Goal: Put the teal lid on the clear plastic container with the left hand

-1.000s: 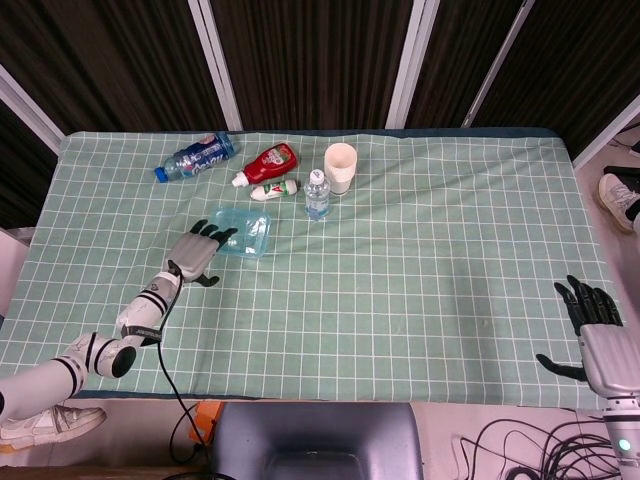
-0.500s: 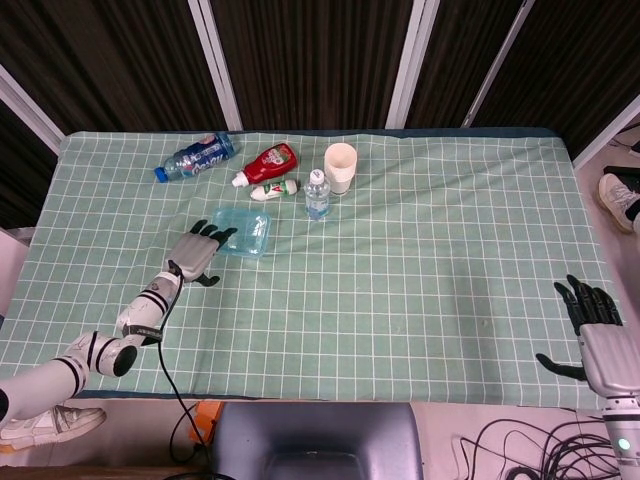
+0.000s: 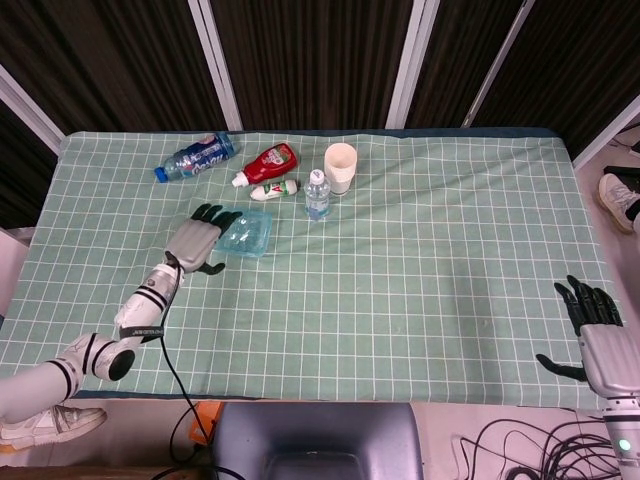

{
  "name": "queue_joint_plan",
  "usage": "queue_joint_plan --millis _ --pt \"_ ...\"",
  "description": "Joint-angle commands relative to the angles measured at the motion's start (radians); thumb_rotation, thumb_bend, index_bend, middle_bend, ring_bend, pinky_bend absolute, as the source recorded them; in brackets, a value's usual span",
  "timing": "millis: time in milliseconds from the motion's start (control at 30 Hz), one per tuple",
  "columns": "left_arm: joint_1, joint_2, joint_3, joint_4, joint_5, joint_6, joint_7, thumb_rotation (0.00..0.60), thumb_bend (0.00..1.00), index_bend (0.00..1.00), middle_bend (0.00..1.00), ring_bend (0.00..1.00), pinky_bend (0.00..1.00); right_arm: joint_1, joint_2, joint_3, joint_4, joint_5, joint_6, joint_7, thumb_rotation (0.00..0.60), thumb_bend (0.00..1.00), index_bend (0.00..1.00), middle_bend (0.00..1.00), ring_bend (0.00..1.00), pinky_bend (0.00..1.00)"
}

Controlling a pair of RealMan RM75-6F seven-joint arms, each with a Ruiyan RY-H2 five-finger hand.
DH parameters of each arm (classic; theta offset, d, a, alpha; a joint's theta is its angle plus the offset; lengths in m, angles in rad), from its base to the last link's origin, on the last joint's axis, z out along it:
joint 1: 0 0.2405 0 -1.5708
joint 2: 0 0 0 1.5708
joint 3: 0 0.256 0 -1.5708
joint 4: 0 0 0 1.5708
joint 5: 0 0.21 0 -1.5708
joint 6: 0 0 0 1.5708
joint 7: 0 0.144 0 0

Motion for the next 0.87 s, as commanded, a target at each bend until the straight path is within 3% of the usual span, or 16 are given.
queue_joint_plan --millis 33,133,233,333,467,600,867 --pt "0.039 0.063 -0.019 -0.106 0.054 0.089 -0.026 0.6 0.23 0.0 0.03 0.0 0.0 -0.001 0.0 -0.001 0.0 -0.003 0.002 0.0 0.6 0.12 0.0 0.0 0.0 0.0" --pt "0.108 0.125 0.0 -0.234 0.121 0.209 -0.046 0.6 0.25 0.0 0.01 0.0 0.0 0.0 0.0 -0.004 -0.001 -0.01 0.002 -0.003 0.6 0.12 0.0 0.0 0.0 0.0" --pt "0.242 0.187 0.08 -0.36 0.222 0.39 -0.056 0.6 0.27 0.0 0.0 0.0 0.0 0.0 -0.002 -0.009 -0.001 -0.016 0.0 -0.01 0.6 0.12 0.0 0.0 0.0 0.0" --pt "0.4 0.218 0.18 -0.397 0.301 0.579 -0.032 0.6 0.28 0.0 0.0 0.0 0.0 0.001 -0.007 -0.013 -0.002 -0.02 -0.002 -0.026 0.6 0.12 0.0 0.0 0.0 0.0" --pt "0.595 0.204 0.268 -0.367 0.296 0.763 0.0 0.6 0.28 0.0 0.0 0.0 0.0 0.002 -0.022 -0.017 -0.003 -0.021 -0.005 -0.067 0.6 0.12 0.0 0.0 0.0 0.0" --pt "0.673 0.183 0.277 -0.317 0.25 0.796 0.036 0.6 0.29 0.0 0.0 0.0 0.0 0.002 -0.04 -0.014 -0.012 -0.017 0.002 -0.11 0.6 0.12 0.0 0.0 0.0 0.0" --pt "0.688 0.203 0.262 -0.315 0.335 0.81 -0.035 0.6 0.29 0.0 0.0 0.0 0.0 -0.006 -0.05 -0.019 -0.017 -0.03 0.021 -0.14 0.6 0.12 0.0 0.0 0.0 0.0"
